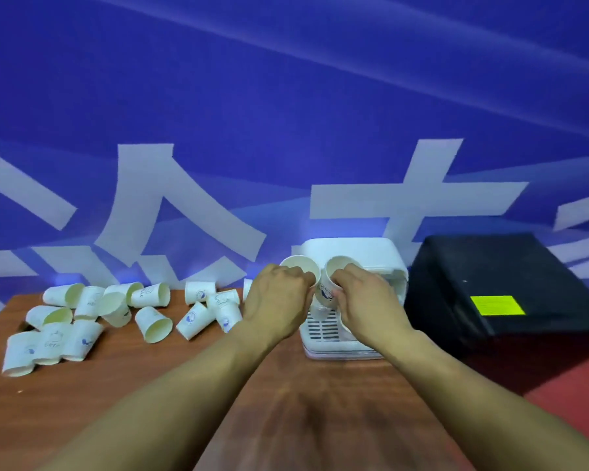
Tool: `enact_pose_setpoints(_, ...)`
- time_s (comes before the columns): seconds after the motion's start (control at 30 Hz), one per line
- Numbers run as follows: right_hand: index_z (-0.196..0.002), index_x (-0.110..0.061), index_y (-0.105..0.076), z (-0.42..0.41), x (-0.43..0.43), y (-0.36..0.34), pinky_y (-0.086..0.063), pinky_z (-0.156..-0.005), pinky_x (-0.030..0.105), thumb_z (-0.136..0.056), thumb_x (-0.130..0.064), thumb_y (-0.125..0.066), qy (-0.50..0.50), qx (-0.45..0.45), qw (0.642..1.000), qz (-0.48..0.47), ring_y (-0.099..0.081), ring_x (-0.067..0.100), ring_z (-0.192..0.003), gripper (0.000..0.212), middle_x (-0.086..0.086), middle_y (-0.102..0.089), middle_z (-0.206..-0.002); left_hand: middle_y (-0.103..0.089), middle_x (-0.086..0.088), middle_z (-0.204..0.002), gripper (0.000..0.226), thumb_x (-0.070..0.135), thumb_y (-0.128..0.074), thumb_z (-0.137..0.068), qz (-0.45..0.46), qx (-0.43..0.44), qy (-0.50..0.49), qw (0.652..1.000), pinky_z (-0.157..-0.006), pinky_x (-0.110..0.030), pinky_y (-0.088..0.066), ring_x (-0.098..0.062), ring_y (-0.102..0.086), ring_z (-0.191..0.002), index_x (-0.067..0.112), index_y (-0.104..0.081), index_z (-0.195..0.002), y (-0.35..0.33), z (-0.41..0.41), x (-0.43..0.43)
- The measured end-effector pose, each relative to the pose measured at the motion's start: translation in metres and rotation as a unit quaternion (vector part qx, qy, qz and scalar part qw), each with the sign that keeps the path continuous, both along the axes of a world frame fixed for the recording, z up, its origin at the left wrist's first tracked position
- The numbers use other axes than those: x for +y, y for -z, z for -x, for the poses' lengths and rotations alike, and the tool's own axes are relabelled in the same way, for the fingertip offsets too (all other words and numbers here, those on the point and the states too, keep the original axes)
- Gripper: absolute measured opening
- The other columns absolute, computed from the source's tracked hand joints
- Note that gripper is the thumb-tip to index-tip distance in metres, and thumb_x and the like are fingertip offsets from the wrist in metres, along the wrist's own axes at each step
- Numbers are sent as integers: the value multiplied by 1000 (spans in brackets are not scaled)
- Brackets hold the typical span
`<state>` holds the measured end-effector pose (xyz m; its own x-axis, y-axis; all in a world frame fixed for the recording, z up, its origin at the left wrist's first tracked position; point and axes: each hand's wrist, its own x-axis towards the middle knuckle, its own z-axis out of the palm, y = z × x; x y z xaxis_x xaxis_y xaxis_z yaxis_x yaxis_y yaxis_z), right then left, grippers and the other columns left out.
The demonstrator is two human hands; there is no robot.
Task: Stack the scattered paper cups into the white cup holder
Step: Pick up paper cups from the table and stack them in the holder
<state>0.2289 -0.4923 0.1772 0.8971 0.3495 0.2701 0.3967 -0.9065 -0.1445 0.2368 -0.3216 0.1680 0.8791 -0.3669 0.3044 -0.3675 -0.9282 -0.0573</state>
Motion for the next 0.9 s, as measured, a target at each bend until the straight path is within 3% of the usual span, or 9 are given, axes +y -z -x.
enact_pose_setpoints(0.3, -80, -16, -59, -11, -105, 5, -25, -52, 29, -84, -18, -65, 84, -27, 996, -8, -52, 33, -59, 8, 3, -59, -79, -63, 1, -94, 29, 43, -37, -100, 1, 32, 10, 999, -62, -31, -30, -26, -61, -88, 24, -58, -93, 7, -22, -103)
enact_pose_setpoints(0.47, -92, -16, -60, -31, -126, 28, -31, -56, 32, -93, -25, -53, 91, 2, 996, -6, -55, 35, -71, 11, 4, -60, -94, -64, 4, -99, 31, 49, -39, -99, 33, 97, -2, 995, -72, -33, -43, -26, -60, -92, 26, -58, -95, 28, -40, -114)
enact_pose_setpoints(0.63, -94, -16, -60, -47, -136, 60, -38, -59, 34, -90, -24, -55, 122, 48, 990, -46, -57, 37, -76, 10, 5, -61, -97, -64, 5, -96, 30, 51, -43, -97, 49, 155, 4, 987, -73, -36, -48, -24, -61, -88, 25, -56, -90, 56, -51, -110)
enact_pose_setpoints(0.77, -80, -15, -60, -53, -136, 83, -32, -53, 30, -81, -17, -64, 132, 55, 989, -46, -57, 34, -65, 5, 4, -61, -84, -64, 5, -95, 28, 50, -44, -96, 55, 163, 13, 985, -72, -34, -47, -20, -62, -90, 25, -54, -89, 74, -55, -112)
enact_pose_setpoints(0.9, -65, -16, -56, -58, -135, 95, -25, -49, 23, -64, -13, -81, 127, 47, 991, -21, -52, 27, -49, 25, 0, -56, -65, -63, 3, -96, 26, 48, -44, -96, 50, 179, 23, 982, -65, -33, -42, -23, -61, -90, 25, -52, -88, 88, -60, -119)
